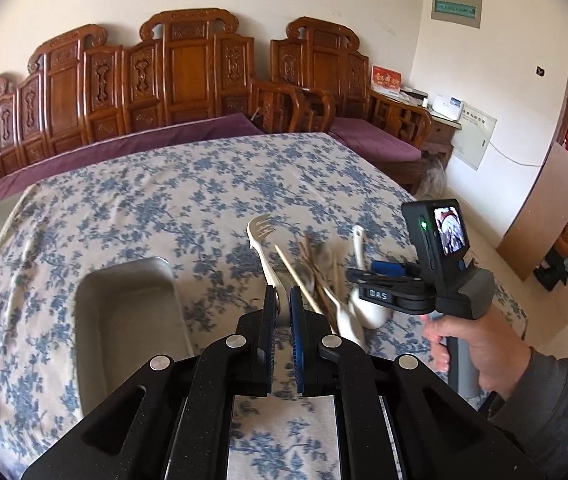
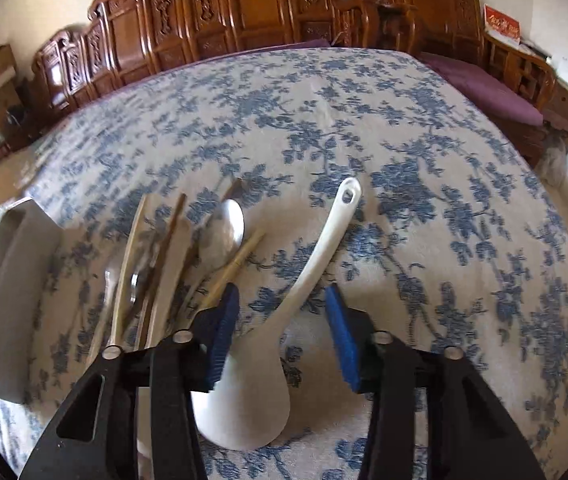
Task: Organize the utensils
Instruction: 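Lift the white fork with the left gripper while the right gripper grasps a white plastic spoon handle, then lower the fork into the grey tray and open the left gripper while the right lifts the spoon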
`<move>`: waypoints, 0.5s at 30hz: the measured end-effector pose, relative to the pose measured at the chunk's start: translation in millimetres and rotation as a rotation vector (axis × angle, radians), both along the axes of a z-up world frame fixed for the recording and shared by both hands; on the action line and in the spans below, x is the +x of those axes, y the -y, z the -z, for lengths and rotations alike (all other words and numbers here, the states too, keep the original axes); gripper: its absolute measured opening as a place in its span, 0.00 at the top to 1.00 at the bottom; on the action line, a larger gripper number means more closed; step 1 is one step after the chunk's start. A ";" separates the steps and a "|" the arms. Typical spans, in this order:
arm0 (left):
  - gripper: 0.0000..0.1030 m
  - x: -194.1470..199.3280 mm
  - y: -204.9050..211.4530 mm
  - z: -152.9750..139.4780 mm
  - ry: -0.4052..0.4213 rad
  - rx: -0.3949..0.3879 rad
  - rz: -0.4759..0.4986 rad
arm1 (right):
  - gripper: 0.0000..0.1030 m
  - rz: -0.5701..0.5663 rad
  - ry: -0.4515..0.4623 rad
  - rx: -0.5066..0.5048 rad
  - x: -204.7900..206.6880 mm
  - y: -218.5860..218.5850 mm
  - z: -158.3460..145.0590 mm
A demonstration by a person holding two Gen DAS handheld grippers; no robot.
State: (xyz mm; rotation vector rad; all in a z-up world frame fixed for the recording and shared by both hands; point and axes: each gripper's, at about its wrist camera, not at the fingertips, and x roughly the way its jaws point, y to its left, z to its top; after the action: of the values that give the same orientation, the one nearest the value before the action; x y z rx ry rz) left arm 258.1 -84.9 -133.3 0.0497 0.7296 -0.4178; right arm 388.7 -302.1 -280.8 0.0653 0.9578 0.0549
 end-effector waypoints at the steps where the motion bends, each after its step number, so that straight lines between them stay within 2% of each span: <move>1: 0.94 0.8 -3.2 -1.1 0.003 -0.002 -0.002 | 0.62 0.005 -0.006 -0.006 -0.7 1.7 -0.1; 7: 0.94 7.6 -26.7 -1.2 -0.016 -0.021 -0.031 | 0.85 0.006 -0.024 -0.065 -3.9 9.8 0.1; 10: 0.94 8.9 -40.0 -1.9 -0.007 -0.002 -0.068 | 0.89 -0.003 -0.029 -0.089 -5.0 11.4 0.2; 15: 0.94 6.2 -67.0 -1.2 0.001 0.011 -0.135 | 0.90 -0.032 -0.026 -0.033 -9.4 15.3 -1.0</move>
State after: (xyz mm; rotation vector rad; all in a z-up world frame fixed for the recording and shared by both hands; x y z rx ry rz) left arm 264.3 -17.9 -132.0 0.0107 0.7297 -0.2845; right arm 379.3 -317.4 -279.9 0.0205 0.9851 0.0675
